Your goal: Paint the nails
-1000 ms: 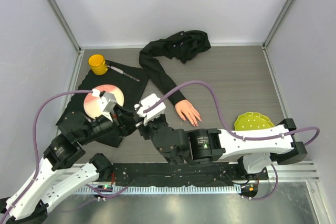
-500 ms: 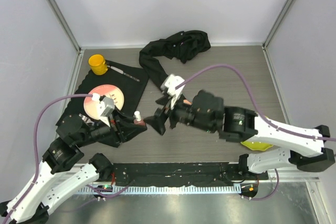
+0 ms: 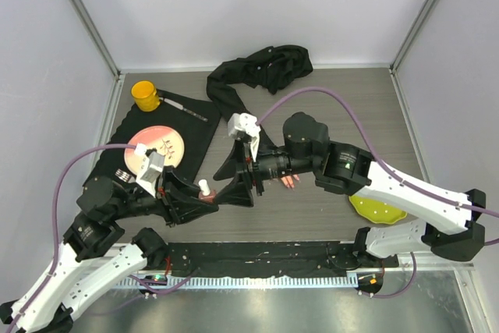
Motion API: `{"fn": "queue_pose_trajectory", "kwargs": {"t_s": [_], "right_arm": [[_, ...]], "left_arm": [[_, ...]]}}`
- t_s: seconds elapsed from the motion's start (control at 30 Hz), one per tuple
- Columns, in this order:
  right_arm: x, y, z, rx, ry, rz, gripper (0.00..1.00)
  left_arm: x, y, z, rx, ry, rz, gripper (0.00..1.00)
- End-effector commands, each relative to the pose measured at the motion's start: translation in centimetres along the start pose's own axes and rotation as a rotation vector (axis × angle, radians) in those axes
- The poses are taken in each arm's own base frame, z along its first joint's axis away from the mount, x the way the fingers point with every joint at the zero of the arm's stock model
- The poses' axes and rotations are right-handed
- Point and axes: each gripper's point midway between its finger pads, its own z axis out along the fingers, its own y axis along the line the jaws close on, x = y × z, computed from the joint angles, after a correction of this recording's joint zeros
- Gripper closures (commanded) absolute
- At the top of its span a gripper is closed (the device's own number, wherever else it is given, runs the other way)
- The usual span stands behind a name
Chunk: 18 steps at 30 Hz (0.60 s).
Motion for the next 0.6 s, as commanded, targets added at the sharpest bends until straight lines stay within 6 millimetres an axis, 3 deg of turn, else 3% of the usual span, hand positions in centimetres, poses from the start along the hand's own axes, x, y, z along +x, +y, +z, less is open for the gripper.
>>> {"fn": "queue_pose_trajectory", "kwargs": {"t_s": [0.0, 0.27, 0.57], "right_arm": [[-3.3, 2.1, -0.1, -0.116, -0.088, -0.033, 0.36], [-4.4, 1.9, 0.8, -0.157, -0.104, -0.022, 0.46], [-4.1, 2.2, 1.5, -0.203, -0.086, -0.008, 0.52]], "left_arm": [[-1.1, -1.3, -0.1, 0.06, -0.045, 0.019, 1.0], [-0.9, -1.4, 0.2, 0.082, -0.036, 0.023, 1.0], [-1.3, -1.1, 0.5, 0.074, -0.035, 0.045, 1.0]]}}
